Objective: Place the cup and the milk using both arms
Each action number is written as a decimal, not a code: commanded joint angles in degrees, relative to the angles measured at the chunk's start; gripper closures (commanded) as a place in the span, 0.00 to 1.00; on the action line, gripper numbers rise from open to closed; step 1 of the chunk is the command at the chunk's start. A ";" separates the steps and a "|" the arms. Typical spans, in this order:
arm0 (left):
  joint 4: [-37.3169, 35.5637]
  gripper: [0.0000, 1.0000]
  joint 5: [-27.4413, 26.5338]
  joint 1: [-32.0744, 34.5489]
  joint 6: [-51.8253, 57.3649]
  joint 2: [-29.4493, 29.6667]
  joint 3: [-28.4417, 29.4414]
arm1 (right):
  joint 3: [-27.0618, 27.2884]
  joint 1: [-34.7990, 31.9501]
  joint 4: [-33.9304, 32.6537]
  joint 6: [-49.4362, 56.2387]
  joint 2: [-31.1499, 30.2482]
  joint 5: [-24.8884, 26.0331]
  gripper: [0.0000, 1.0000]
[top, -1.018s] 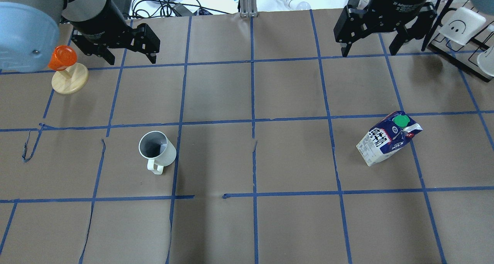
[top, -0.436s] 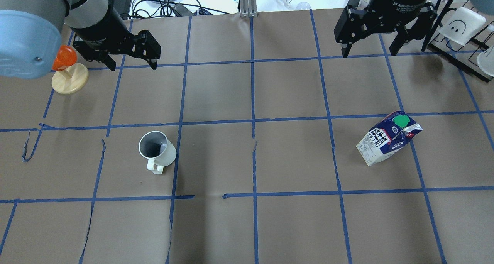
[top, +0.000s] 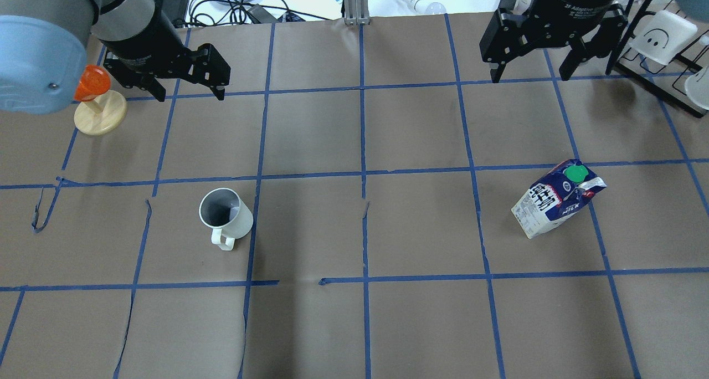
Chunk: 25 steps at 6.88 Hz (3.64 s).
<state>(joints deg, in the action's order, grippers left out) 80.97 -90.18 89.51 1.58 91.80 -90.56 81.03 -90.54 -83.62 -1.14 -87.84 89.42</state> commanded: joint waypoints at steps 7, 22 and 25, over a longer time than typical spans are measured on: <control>-0.28 0.00 -0.09 -1.44 1.85 -1.89 -3.49 | 0.00 0.10 0.30 0.17 -0.05 -0.03 0.00; -11.62 0.00 0.00 -10.40 20.22 -1.73 -28.51 | 0.71 0.36 -0.05 0.08 0.39 0.14 0.00; -17.07 0.03 0.61 -10.67 20.13 -0.22 -28.89 | 0.88 0.36 -0.14 0.08 0.48 0.06 0.00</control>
<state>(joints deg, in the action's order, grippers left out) 65.54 -89.79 78.92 21.73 90.90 -119.26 81.84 -90.18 -83.75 -1.06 -87.37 89.50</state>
